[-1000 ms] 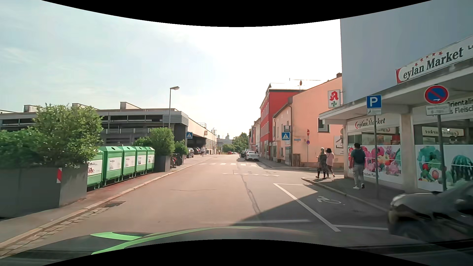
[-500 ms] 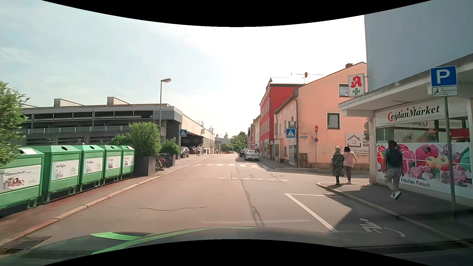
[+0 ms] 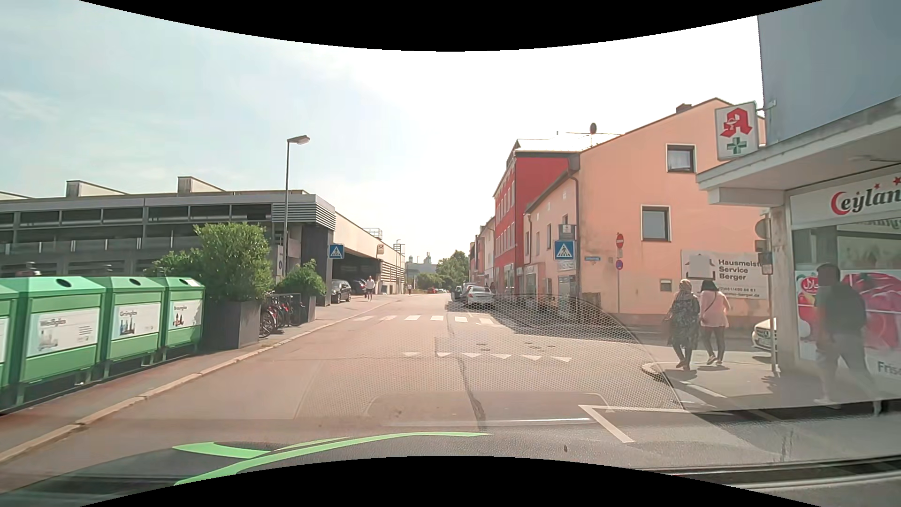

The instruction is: Follow the waypoints while adhering to traffic rules and regulations

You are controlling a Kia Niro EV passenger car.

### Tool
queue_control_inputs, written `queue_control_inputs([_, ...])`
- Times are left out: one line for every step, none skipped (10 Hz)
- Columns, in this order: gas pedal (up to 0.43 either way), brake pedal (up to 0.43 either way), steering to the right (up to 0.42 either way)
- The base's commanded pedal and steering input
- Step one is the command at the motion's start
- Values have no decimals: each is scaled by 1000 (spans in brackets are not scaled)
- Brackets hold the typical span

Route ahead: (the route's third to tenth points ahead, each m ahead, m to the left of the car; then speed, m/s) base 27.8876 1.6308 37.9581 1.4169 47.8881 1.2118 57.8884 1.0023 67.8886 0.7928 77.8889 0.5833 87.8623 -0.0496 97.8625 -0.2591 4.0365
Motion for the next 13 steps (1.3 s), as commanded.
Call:
queue_control_inputs([0, 152, 0])
queue_control_inputs([0, 152, -3])
queue_control_inputs([0, 152, -5])
queue_control_inputs([0, 152, -8])
queue_control_inputs([0, 146, -11])
queue_control_inputs([0, 128, -12])
queue_control_inputs([0, 122, -12])
queue_control_inputs([0, 122, -13])
queue_control_inputs([0, 116, -15])
queue_control_inputs([0, 104, -20])
queue_control_inputs([0, 104, -24])
queue_control_inputs([0, 110, -25])
queue_control_inputs([0, 104, -25])
